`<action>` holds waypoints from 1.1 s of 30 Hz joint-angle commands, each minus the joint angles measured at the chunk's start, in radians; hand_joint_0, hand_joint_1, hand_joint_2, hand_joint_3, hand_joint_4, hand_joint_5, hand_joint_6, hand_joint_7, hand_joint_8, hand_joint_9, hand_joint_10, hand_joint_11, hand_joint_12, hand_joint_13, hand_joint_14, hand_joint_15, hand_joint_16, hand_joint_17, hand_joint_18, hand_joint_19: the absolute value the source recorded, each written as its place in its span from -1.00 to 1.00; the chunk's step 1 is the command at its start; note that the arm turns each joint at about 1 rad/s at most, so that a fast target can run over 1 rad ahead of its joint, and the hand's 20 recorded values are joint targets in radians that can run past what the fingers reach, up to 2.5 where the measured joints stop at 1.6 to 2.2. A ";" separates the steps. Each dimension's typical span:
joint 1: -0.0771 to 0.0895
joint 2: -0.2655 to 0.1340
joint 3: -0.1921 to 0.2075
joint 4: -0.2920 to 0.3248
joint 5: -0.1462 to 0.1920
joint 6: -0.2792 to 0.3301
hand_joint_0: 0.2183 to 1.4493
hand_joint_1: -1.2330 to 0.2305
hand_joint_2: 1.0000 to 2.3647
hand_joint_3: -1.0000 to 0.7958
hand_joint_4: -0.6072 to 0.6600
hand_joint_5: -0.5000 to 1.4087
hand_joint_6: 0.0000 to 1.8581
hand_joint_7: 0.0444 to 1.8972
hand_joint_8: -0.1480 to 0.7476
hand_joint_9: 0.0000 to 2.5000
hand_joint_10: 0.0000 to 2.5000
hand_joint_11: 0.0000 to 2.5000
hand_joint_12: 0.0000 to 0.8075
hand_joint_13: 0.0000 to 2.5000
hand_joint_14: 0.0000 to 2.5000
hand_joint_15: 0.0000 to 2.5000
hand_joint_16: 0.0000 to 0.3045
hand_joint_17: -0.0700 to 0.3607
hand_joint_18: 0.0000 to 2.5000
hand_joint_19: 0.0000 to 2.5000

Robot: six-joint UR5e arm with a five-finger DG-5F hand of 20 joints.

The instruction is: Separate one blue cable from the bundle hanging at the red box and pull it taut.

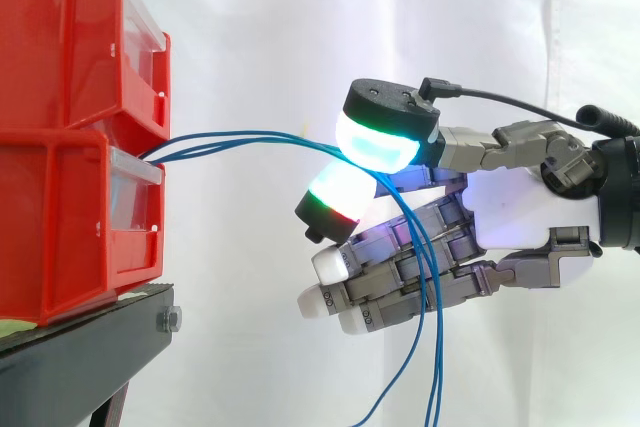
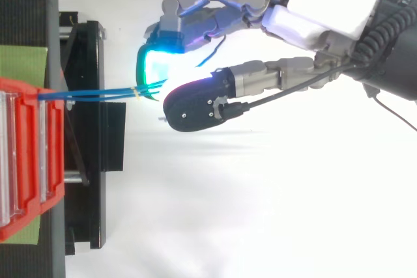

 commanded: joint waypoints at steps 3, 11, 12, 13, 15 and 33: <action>0.002 0.000 -0.001 0.000 -0.001 0.000 -0.18 -0.52 -0.98 -0.23 -0.20 -0.65 0.01 0.08 -0.13 -0.37 -0.99 -0.48 -0.32 -0.65 -1.00 -0.88 -0.80 -0.36 -0.74 -0.86; 0.000 0.000 0.000 -0.002 0.000 0.002 -0.15 -0.62 -1.00 -0.44 -0.16 -0.66 0.01 0.07 -0.17 -0.39 -0.99 -0.49 -0.33 -0.66 -1.00 -0.89 -0.80 -0.36 -0.73 -0.89; 0.000 0.000 0.000 -0.002 0.000 0.002 -0.16 -0.62 -1.00 -0.44 -0.15 -0.66 0.01 0.04 -0.17 -0.39 -0.98 -0.49 -0.33 -0.66 -1.00 -0.89 -0.80 -0.36 -0.73 -0.89; 0.000 0.000 0.000 -0.002 0.000 0.002 -0.19 -0.65 -1.00 -0.44 -0.11 -0.66 0.01 0.05 -0.17 -0.39 -0.98 -0.49 -0.33 -0.66 -1.00 -0.89 -0.80 -0.36 -0.74 -0.89; 0.000 0.000 0.000 -0.002 0.000 0.002 -0.23 -0.65 -1.00 -0.44 -0.07 -0.65 0.00 0.05 -0.17 -0.39 -0.98 -0.49 -0.33 -0.66 -1.00 -0.89 -0.80 -0.36 -0.74 -0.89; 0.000 0.000 0.000 -0.003 0.000 0.002 -0.52 -0.12 -1.00 -0.44 0.06 -0.64 -0.03 -0.04 -0.07 -0.35 -0.99 -0.50 -0.28 -0.67 -1.00 -0.88 -0.78 -0.32 -0.77 -0.86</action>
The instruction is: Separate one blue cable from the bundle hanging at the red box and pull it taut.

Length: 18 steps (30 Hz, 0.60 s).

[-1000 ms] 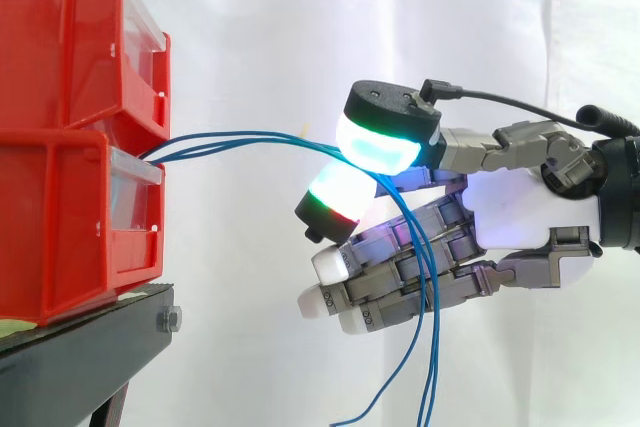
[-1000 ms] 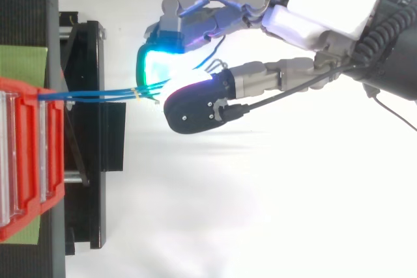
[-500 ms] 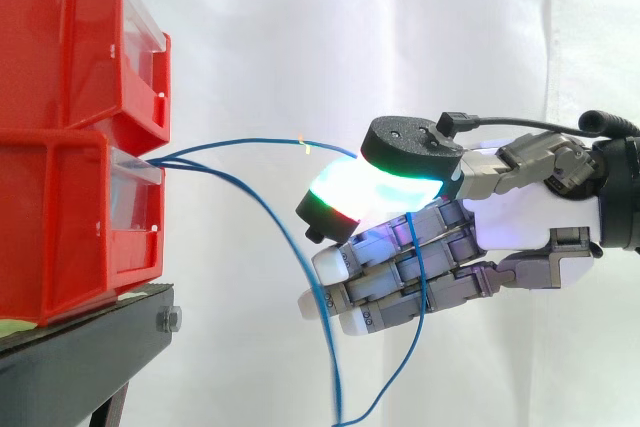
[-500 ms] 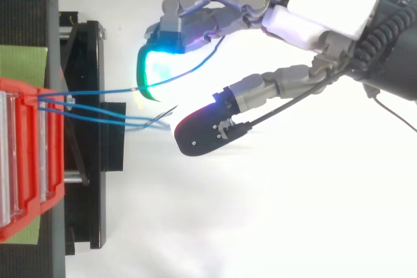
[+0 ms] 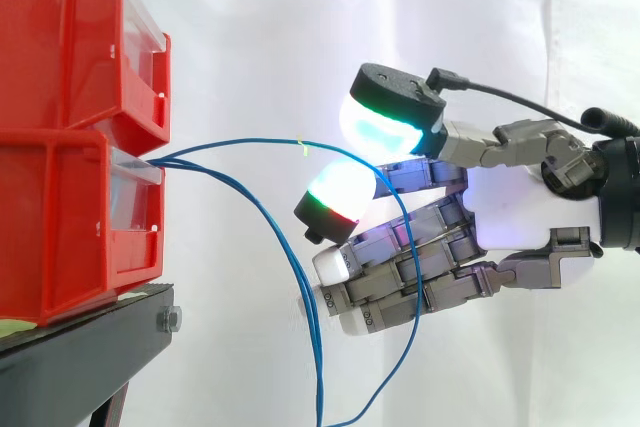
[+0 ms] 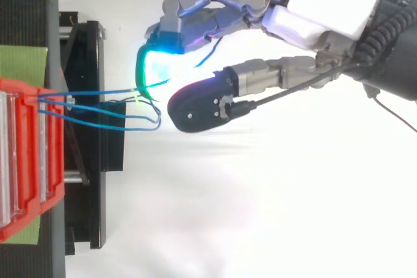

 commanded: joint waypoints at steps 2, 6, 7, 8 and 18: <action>0.001 0.000 0.000 0.000 0.000 0.002 -0.49 -0.07 -1.00 -0.44 0.06 -0.64 -0.04 -0.02 -0.08 -0.35 -0.99 -0.49 -0.29 -0.67 -0.99 -0.88 -0.78 -0.33 -0.77 -0.86; 0.000 0.000 0.000 0.000 0.000 0.003 -0.43 -0.08 -1.00 -0.44 0.04 -0.64 -0.04 0.00 -0.09 -0.35 -0.98 -0.50 -0.31 -0.68 -0.99 -0.87 -0.79 -0.35 -0.78 -0.85; 0.000 0.000 0.000 0.000 0.000 0.009 -0.41 -0.10 -1.00 -0.44 0.04 -0.64 -0.04 0.02 -0.09 -0.35 -0.99 -0.50 -0.31 -0.68 -0.99 -0.87 -0.80 -0.35 -0.78 -0.85; 0.000 0.000 0.000 0.000 0.002 0.017 -0.40 -0.11 -1.00 -0.44 0.03 -0.64 -0.04 0.04 -0.09 -0.35 -0.98 -0.50 -0.32 -0.68 -1.00 -0.87 -0.80 -0.35 -0.78 -0.85; 0.001 0.000 0.000 -0.009 0.011 0.038 -0.38 -0.35 -0.97 -0.06 -0.06 -0.63 -0.01 0.15 -0.11 -0.33 -0.99 -0.48 -0.33 -0.66 -0.99 -0.87 -0.80 -0.35 -0.76 -0.86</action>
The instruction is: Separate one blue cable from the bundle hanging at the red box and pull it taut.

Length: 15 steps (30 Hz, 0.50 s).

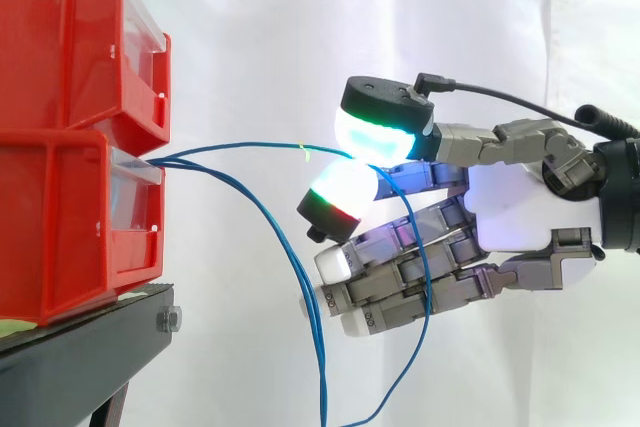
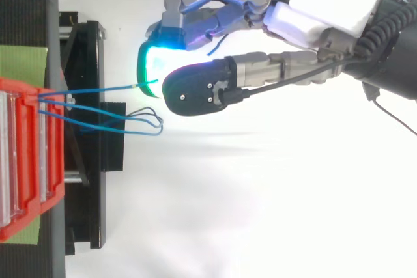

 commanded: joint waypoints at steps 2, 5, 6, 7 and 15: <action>0.001 0.000 0.000 -0.002 0.000 0.003 -0.37 -0.35 -0.96 -0.02 -0.11 -0.63 0.00 0.16 -0.12 -0.33 -0.98 -0.48 -0.33 -0.65 -0.99 -0.87 -0.80 -0.35 -0.75 -0.86; 0.002 -0.002 -0.001 -0.002 0.000 0.003 -0.37 -0.35 -0.96 -0.02 -0.13 -0.63 0.01 0.13 -0.13 -0.32 -0.99 -0.48 -0.33 -0.65 -0.99 -0.87 -0.80 -0.36 -0.75 -0.86; 0.002 0.000 -0.001 -0.002 0.000 0.003 -0.36 -0.35 -0.96 -0.02 -0.14 -0.63 0.01 0.14 -0.13 -0.32 -0.99 -0.48 -0.33 -0.65 -0.99 -0.87 -0.80 -0.36 -0.75 -0.86; 0.002 -0.002 0.000 -0.002 0.000 0.004 -0.35 -0.35 -0.96 -0.04 -0.15 -0.63 0.01 0.13 -0.12 -0.32 -0.98 -0.48 -0.33 -0.65 -0.99 -0.87 -0.80 -0.36 -0.75 -0.86; 0.004 -0.002 0.000 -0.002 0.000 0.013 -0.30 -0.36 -0.97 -0.12 -0.16 -0.64 0.01 0.12 -0.13 -0.32 -0.98 -0.49 -0.33 -0.65 -0.99 -0.87 -0.80 -0.36 -0.75 -0.86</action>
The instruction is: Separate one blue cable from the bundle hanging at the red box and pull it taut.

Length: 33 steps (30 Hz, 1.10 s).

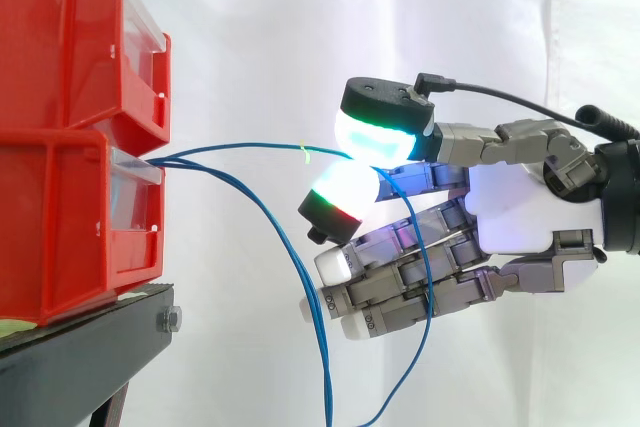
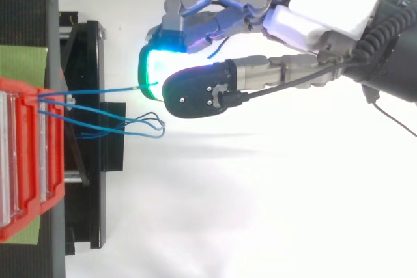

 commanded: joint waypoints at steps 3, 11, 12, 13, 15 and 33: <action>0.001 -0.001 -0.001 0.000 0.000 0.009 -0.28 -0.35 -0.97 -0.13 -0.16 -0.65 0.01 0.15 -0.13 -0.32 -0.98 -0.47 -0.33 -0.65 -0.99 -0.87 -0.80 -0.36 -0.75 -0.87; 0.001 -0.002 -0.001 -0.002 0.003 0.090 -0.16 -0.34 -0.99 -0.38 -0.22 -0.67 0.04 0.19 -0.15 -0.33 -0.98 -0.43 -0.33 -0.64 -0.99 -0.86 -0.81 -0.37 -0.75 -0.86; 0.001 -0.002 -0.001 -0.002 0.004 0.094 -0.16 -0.34 -1.00 -0.40 -0.23 -0.67 0.04 0.18 -0.15 -0.33 -0.98 -0.42 -0.33 -0.64 -0.99 -0.86 -0.81 -0.37 -0.75 -0.86; -0.001 -0.002 -0.001 -0.002 0.004 0.094 -0.16 -0.34 -1.00 -0.44 -0.22 -0.67 0.04 0.18 -0.15 -0.33 -0.98 -0.41 -0.33 -0.64 -0.99 -0.86 -0.81 -0.37 -0.75 -0.87; 0.001 -0.002 -0.001 -0.002 0.003 0.094 -0.15 -0.33 -1.00 -0.44 -0.21 -0.67 0.04 0.19 -0.15 -0.32 -0.98 -0.38 -0.33 -0.64 -0.99 -0.86 -0.81 -0.37 -0.75 -0.87; -0.010 -0.013 -0.004 0.009 -0.003 0.133 -0.17 -0.32 -1.00 -0.44 -0.17 -0.67 0.03 0.17 -0.15 -0.18 -0.99 0.13 -0.34 -0.55 -0.99 -0.76 -0.82 -0.40 -0.73 -0.88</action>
